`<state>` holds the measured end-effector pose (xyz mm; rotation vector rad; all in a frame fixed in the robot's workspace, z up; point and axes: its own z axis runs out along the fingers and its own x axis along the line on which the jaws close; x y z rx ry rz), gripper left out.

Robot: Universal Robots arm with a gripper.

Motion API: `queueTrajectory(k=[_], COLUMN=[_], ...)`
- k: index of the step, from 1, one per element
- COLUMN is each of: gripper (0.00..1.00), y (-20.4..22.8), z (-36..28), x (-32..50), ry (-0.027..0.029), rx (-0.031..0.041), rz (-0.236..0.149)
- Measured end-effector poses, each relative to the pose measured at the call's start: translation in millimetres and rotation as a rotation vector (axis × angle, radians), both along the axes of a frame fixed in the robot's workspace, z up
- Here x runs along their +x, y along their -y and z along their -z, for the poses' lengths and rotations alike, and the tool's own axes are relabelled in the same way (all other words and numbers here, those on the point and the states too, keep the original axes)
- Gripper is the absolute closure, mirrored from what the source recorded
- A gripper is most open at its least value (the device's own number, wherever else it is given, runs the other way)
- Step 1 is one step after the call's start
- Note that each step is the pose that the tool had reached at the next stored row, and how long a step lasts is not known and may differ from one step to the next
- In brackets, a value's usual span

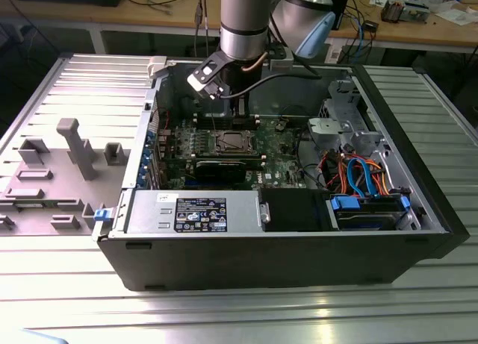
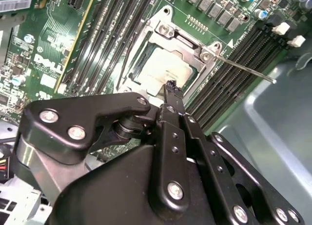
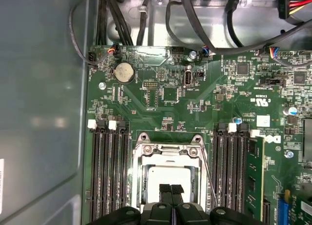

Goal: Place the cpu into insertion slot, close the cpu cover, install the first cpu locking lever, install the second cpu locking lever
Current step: 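Install the first cpu locking lever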

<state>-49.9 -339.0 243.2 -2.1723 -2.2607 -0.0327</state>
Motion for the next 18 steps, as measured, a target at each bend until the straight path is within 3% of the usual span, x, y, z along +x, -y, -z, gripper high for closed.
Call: queueTrajectory(k=[3,18], gripper=[0.89,0.89], y=[0.0,0.0], z=[-3.8,-4.1], x=[0.0,0.0], ry=[0.0002,0.0001], rx=[0.0002,0.0001], rz=[0.0,-0.001])
